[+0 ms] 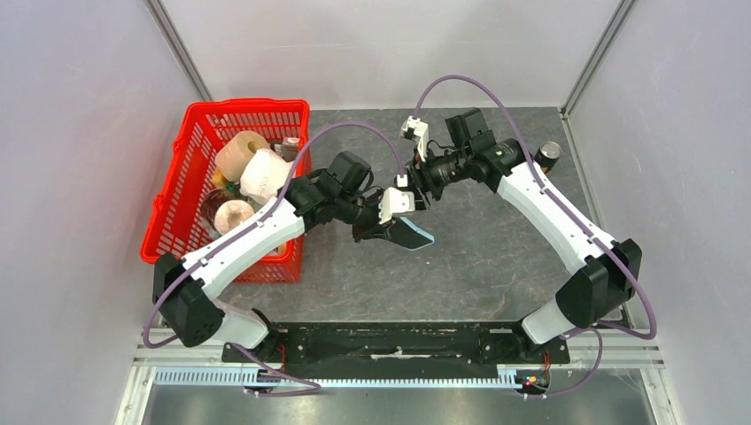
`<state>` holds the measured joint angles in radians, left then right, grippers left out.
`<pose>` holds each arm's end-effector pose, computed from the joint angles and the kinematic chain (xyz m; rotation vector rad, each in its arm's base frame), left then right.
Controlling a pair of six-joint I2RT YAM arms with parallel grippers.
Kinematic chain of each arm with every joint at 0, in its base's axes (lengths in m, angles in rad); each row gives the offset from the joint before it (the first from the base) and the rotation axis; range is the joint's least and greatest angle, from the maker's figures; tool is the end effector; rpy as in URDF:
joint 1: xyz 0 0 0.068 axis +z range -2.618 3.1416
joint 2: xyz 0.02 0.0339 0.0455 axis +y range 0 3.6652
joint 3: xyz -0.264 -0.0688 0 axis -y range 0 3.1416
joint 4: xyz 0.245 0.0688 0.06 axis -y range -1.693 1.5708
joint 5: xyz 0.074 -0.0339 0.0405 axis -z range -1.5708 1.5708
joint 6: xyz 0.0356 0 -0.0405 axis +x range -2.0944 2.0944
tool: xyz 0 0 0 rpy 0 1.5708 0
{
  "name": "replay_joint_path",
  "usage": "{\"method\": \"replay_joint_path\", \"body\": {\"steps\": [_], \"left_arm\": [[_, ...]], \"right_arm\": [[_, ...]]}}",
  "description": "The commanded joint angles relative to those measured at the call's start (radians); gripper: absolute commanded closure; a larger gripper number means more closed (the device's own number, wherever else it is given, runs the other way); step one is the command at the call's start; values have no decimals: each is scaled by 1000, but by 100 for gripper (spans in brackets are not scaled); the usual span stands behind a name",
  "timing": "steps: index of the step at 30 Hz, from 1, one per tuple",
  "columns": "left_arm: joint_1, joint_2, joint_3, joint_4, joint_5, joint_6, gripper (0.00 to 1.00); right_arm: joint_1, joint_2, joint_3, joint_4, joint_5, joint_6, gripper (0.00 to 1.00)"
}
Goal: Take the phone out of the phone case
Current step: Remove the phone case from the phone.
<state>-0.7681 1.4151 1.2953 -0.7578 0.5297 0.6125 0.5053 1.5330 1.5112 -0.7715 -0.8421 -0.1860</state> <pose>0.2007 -0.2189 0.3240 1.7098 1.7011 -0.7164 0.2714 0.1805 0.3623 -1.1572 1.9884 1.1478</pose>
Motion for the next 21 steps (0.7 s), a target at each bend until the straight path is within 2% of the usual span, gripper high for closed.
{"method": "replay_joint_path", "body": {"steps": [1, 11, 17, 21], "left_arm": [[-7, -2, 62, 101, 23, -21, 98], [-6, 12, 76, 103, 58, -46, 98], [-7, 4, 70, 108, 85, -53, 98], [-7, -2, 66, 156, 61, -102, 98]], "right_arm": [[13, -31, -18, 18, -41, -6, 36], [35, -46, -61, 29, 4, -41, 39], [36, -35, -81, 58, 14, -27, 50], [43, -22, -99, 78, 11, -13, 51]]}}
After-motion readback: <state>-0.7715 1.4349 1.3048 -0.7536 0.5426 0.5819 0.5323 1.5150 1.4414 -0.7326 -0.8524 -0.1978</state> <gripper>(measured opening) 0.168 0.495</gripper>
